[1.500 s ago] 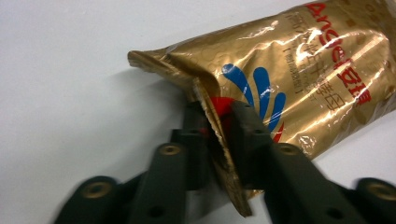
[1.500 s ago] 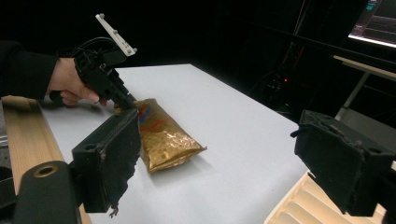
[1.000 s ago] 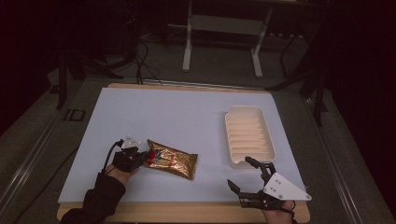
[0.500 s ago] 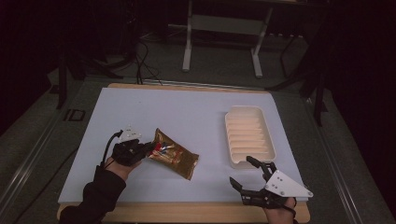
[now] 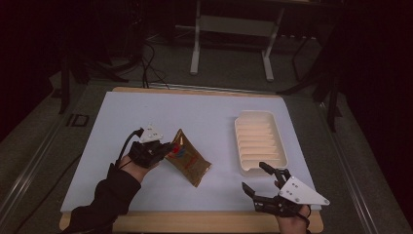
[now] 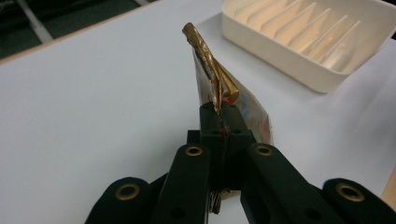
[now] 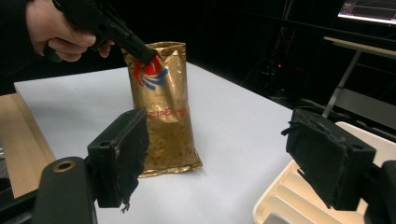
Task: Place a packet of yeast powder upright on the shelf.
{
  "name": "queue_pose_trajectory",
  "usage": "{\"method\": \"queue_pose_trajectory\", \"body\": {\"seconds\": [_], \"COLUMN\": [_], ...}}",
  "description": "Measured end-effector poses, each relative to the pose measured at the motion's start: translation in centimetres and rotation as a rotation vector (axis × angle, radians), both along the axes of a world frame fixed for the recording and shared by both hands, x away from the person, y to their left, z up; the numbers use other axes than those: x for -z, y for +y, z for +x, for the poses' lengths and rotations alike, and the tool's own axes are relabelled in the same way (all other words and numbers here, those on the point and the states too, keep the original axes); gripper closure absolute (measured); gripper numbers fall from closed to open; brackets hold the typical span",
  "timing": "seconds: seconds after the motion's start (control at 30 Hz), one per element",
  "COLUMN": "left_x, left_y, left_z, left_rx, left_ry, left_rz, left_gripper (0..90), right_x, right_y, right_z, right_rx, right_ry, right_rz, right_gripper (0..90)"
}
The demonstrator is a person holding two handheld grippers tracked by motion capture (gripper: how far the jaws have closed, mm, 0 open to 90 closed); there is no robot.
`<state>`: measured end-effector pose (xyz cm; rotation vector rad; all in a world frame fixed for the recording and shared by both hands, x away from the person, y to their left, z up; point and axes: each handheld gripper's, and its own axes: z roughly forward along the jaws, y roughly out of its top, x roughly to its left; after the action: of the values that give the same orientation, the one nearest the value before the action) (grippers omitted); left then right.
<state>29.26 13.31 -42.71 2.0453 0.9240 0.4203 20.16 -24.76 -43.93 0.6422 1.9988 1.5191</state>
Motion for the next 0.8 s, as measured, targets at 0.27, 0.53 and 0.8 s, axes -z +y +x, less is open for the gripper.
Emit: {"method": "queue_pose_trajectory", "body": {"seconds": [0.27,0.53,0.8], "left_x": [-1.0,-2.6,-5.3], "left_y": [-1.3,-2.5,-3.7], "left_z": [0.1,0.7,1.3], "left_rx": [0.078,0.164,0.343], "left_ry": [-0.016,-0.06,-0.112], "left_rz": [-0.01,-0.025,0.066], "left_gripper": [90.0,90.0,90.0], "right_x": [0.4,0.1,-2.3], "right_y": [0.2,0.1,-0.8], "right_z": [0.7,1.3,2.3], "right_rx": [0.051,0.02,-0.076], "right_ry": [0.037,0.097,0.099], "right_rz": [-0.098,-0.09,-0.105], "right_gripper": [19.2,19.6,21.7]}}
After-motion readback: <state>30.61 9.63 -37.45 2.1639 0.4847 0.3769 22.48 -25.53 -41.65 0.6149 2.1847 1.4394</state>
